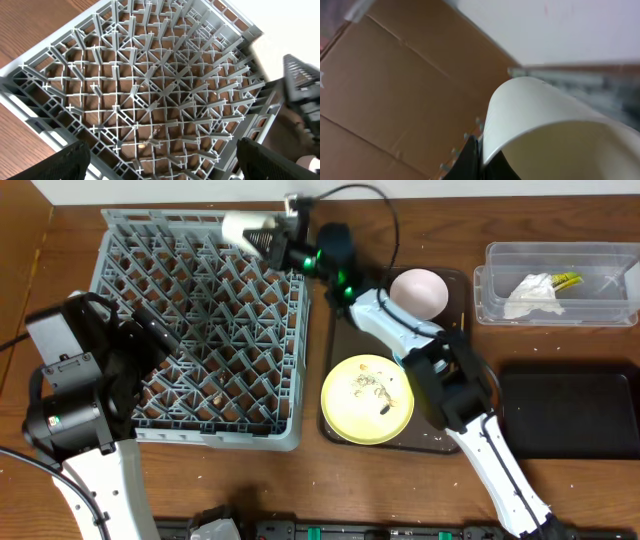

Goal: Sort waste into correct bins and load items into the dishwasher
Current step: 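Carry the white cup leftward over the dish rack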

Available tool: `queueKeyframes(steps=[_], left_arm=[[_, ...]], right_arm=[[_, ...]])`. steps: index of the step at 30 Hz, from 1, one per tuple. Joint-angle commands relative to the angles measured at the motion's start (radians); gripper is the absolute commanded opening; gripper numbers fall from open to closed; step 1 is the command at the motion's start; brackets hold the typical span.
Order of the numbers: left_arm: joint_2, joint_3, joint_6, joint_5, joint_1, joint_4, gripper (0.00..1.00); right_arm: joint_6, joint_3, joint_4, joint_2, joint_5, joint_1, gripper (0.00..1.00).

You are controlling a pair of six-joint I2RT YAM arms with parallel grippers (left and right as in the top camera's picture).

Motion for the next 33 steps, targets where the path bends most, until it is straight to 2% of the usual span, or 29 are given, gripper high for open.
queueKeyframes(steps=[1, 16, 30, 33], left_arm=[[0.000, 0.005, -0.013, 0.003, 0.005, -0.002, 0.95], [0.000, 0.005, -0.012, 0.003, 0.005, -0.002, 0.95], [0.000, 0.005, -0.013, 0.003, 0.005, -0.002, 0.95], [0.000, 0.005, -0.013, 0.003, 0.005, -0.002, 0.94]], right_arm=[[0.043, 0.009, -0.028, 0.000, -0.019, 0.022, 0.01], [0.002, 0.009, -0.066, 0.000, -0.046, 0.121, 0.01], [-0.049, 0.009, -0.203, 0.000, -0.040, 0.046, 0.01], [-0.064, 0.010, -0.204, 0.000, -0.056, 0.024, 0.08]])
